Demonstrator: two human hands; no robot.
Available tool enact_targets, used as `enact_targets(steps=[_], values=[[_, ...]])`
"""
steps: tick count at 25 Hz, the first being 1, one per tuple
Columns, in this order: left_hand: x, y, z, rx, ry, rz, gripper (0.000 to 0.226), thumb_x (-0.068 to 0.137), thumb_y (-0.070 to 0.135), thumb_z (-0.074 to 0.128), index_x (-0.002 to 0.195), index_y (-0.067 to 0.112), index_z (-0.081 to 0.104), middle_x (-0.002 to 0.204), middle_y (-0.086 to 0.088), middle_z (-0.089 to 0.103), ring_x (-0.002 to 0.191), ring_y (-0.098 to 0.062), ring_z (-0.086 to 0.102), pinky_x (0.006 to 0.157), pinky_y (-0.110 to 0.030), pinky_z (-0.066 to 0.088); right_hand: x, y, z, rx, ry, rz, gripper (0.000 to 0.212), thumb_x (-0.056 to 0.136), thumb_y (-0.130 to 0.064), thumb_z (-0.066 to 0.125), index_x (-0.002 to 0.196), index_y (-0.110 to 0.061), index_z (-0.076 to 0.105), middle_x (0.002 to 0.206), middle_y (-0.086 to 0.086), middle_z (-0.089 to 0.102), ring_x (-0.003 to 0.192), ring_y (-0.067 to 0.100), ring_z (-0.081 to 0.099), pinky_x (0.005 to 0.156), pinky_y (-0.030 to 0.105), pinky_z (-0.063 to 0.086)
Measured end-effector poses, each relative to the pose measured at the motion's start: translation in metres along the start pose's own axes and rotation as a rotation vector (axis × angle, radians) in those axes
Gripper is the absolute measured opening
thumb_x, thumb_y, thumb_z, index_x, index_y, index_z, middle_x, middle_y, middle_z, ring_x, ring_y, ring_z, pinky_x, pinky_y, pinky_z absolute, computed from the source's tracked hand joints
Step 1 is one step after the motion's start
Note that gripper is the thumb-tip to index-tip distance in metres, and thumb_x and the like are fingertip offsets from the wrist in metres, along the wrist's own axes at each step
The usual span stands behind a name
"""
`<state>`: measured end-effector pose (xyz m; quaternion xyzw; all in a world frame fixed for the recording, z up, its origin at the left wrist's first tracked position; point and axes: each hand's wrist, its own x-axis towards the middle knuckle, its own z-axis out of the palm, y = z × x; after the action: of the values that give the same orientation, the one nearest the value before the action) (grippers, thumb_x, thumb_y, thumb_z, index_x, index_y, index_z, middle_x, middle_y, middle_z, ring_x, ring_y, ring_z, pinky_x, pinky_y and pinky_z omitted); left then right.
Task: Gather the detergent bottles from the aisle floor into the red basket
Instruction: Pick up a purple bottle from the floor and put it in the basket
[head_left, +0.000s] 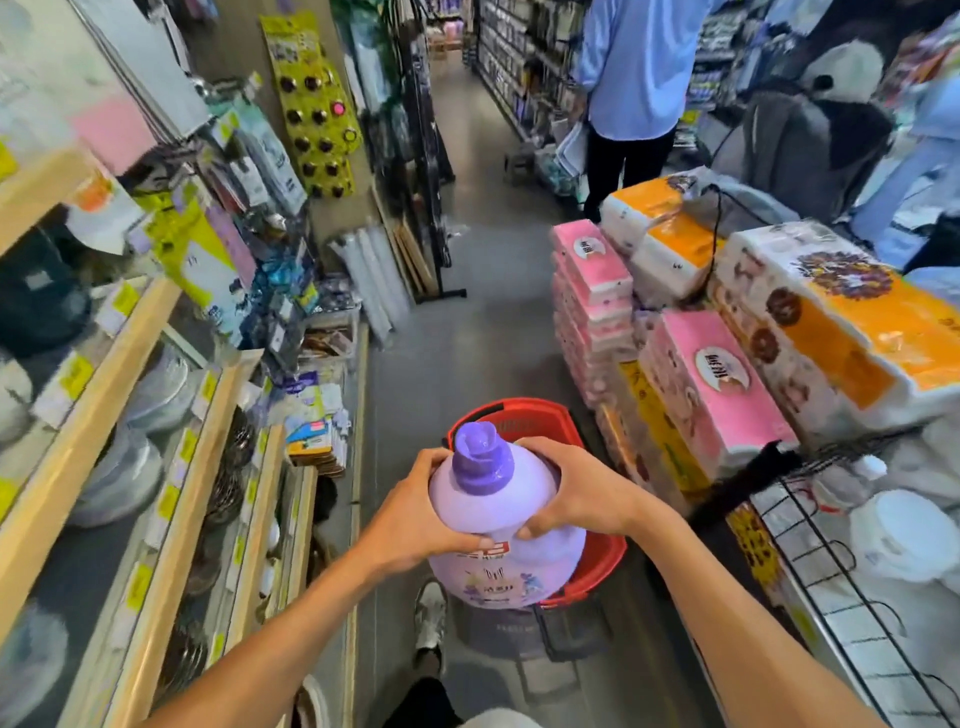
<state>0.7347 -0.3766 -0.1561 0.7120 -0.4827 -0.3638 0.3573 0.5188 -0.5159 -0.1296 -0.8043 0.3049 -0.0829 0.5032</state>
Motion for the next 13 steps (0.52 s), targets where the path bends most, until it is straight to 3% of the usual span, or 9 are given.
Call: enact_targets(steps=[8, 11, 13], values=[[0.182, -0.040, -0.056, -0.004, -0.290, 0.016, 0.104, 0.030, 0.052, 0.099, 0.117, 0.061, 0.042, 0.116, 0.039, 0.058, 0.109, 0.004, 0.060, 0.091, -0.031, 0.053, 0.121, 0.023, -0.007, 0.151, 0.193, 0.241, 0.086, 0.058, -0.018, 0.100, 0.129, -0.041, 0.056, 0.125, -0.028, 0.064, 0.118, -0.002, 0.059, 0.102, 0.021, 0.047], [0.228, -0.058, -0.045, -0.031, -0.420, 0.020, 0.106, 0.031, 0.050, 0.099, 0.122, 0.053, 0.045, 0.122, 0.039, 0.056, 0.111, 0.008, 0.058, 0.092, -0.024, 0.049, 0.143, 0.051, 0.000, 0.211, 0.251, 0.342, 0.092, 0.054, -0.027, 0.099, 0.134, -0.039, 0.054, 0.129, -0.023, 0.064, 0.121, 0.002, 0.059, 0.107, 0.032, 0.047], [0.244, -0.079, -0.028, -0.044, -0.479, 0.001, 0.108, 0.034, 0.054, 0.097, 0.128, 0.046, 0.044, 0.129, 0.038, 0.052, 0.117, 0.007, 0.056, 0.097, -0.024, 0.047, 0.150, 0.078, 0.007, 0.223, 0.236, 0.390, 0.093, 0.054, -0.030, 0.098, 0.133, -0.045, 0.051, 0.131, -0.031, 0.060, 0.123, -0.004, 0.056, 0.108, 0.026, 0.044]])
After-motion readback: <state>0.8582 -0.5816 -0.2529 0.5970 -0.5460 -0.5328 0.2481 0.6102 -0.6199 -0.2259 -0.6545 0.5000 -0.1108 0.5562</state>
